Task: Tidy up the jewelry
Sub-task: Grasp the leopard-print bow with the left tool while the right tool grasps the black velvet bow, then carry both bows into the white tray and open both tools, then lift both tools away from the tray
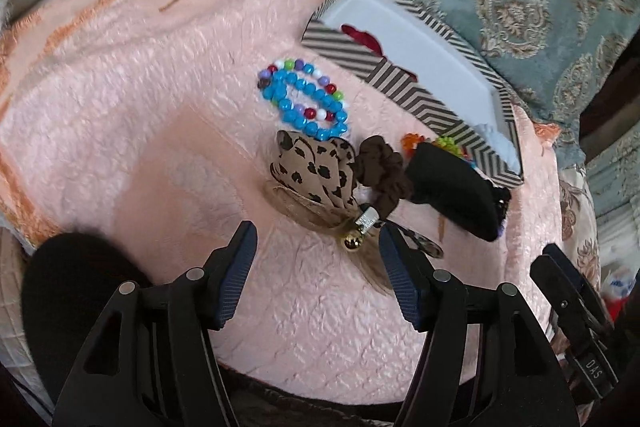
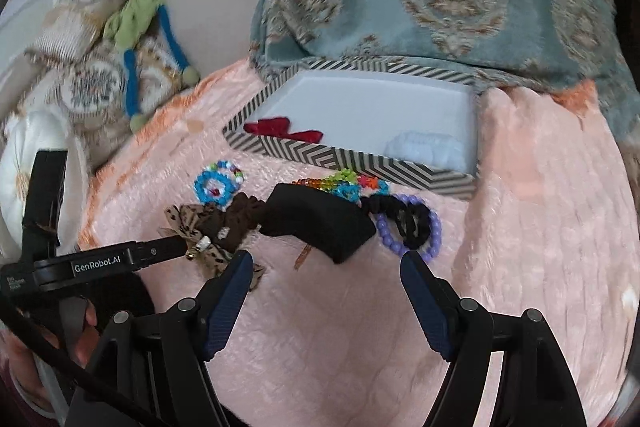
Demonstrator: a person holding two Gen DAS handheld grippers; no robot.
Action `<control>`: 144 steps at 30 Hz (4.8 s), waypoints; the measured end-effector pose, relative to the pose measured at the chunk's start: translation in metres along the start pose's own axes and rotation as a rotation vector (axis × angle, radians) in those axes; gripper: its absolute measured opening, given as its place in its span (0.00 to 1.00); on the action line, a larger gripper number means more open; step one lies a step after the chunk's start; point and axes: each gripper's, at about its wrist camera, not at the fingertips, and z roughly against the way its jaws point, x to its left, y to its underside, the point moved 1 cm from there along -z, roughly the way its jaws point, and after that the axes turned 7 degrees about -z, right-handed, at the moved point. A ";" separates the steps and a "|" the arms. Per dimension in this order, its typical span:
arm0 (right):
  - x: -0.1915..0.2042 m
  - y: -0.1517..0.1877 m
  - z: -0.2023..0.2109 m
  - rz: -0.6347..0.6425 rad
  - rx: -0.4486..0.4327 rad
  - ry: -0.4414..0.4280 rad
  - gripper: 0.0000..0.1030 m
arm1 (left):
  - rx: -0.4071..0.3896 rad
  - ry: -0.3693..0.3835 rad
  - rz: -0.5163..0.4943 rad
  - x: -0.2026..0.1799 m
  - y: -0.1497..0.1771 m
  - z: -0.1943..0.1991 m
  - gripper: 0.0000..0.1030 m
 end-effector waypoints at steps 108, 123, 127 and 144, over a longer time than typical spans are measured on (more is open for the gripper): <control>-0.114 -0.137 -0.139 -0.162 0.038 0.111 0.32 | -0.122 -0.217 -0.256 -0.063 -0.224 -0.120 0.18; -0.093 -0.129 -0.058 -0.200 -0.141 0.078 0.76 | -0.224 -0.194 -0.296 -0.076 -0.187 -0.056 0.52; -0.081 -0.117 -0.036 -0.186 -0.168 0.091 0.76 | -0.263 -0.224 -0.335 -0.085 -0.159 -0.032 0.52; -0.070 -0.052 0.023 -0.171 -0.232 0.227 0.85 | -0.346 -0.268 -0.399 -0.092 -0.070 0.029 0.52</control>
